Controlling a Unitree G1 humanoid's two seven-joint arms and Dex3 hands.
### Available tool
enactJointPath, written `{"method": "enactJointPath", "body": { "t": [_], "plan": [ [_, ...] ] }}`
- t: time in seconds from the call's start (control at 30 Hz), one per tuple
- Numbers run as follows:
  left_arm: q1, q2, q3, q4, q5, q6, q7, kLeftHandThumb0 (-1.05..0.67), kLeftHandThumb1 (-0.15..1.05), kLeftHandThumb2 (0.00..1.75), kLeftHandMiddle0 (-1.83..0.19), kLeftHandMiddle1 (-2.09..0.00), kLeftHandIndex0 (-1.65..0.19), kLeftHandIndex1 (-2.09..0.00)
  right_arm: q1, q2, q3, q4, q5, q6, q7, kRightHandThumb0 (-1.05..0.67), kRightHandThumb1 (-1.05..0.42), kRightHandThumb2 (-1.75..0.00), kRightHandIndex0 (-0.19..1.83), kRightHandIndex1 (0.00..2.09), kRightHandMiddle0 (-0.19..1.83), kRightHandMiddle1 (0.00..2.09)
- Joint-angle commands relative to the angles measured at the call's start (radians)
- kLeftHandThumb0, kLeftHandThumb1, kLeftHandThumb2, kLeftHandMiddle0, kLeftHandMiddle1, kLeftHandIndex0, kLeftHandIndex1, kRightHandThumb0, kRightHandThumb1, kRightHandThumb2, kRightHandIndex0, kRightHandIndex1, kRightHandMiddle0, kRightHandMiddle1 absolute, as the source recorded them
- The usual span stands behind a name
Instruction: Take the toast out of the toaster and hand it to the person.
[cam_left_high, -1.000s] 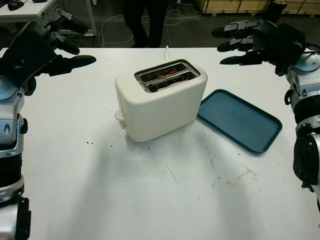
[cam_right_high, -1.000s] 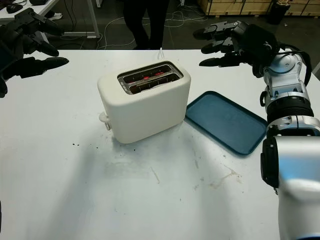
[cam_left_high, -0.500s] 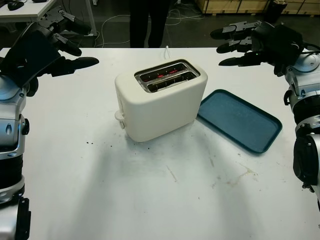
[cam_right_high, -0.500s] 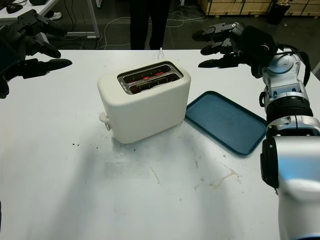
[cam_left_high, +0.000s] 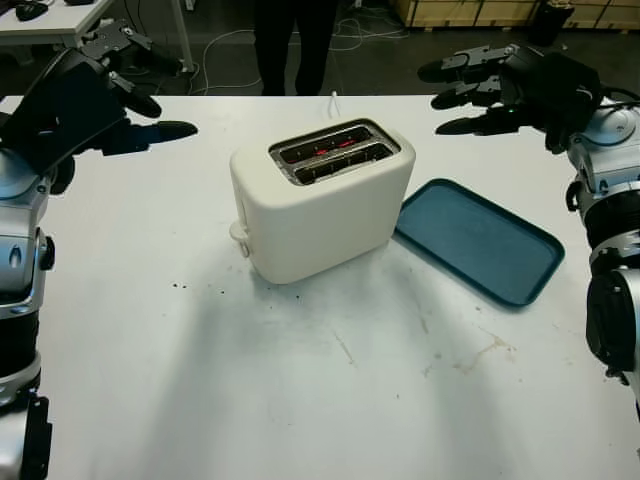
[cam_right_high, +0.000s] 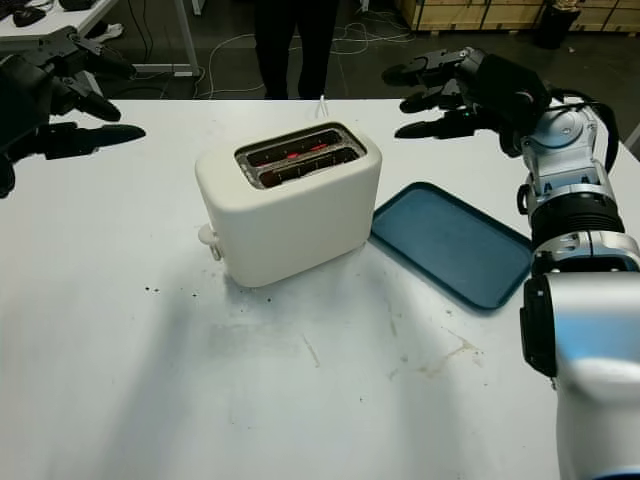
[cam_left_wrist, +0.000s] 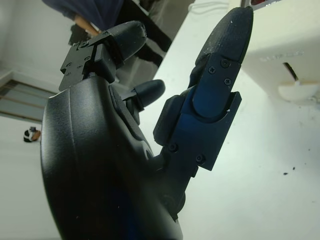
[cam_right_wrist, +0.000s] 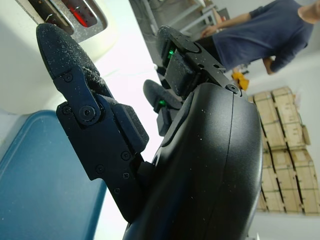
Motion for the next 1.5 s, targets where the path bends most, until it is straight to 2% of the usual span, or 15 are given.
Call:
{"method": "enactJointPath", "body": {
  "t": [0.0,1.47],
  "plan": [
    [-0.012,0.015,-0.006,-0.016,0.005,0.008,-0.006,-0.72,0.77,0.0,-0.05,-1.47,-0.04,-1.2,-0.001,0.006,0.0,0.001,-0.002,-0.008,-0.005,-0.86,-0.69,0.0,0.35,0.7,0.64,0.01],
    [-0.007,0.005,0.001,-0.077,-0.005,0.065,0.001,-0.6,0.79,0.0,-0.02,-1.42,-0.03,-1.13,-0.003,0.006,0.0,0.004,-0.001,-0.016,-0.001,-0.85,-0.7,0.0,0.37,0.67,0.64,0.01]
  ]
}}
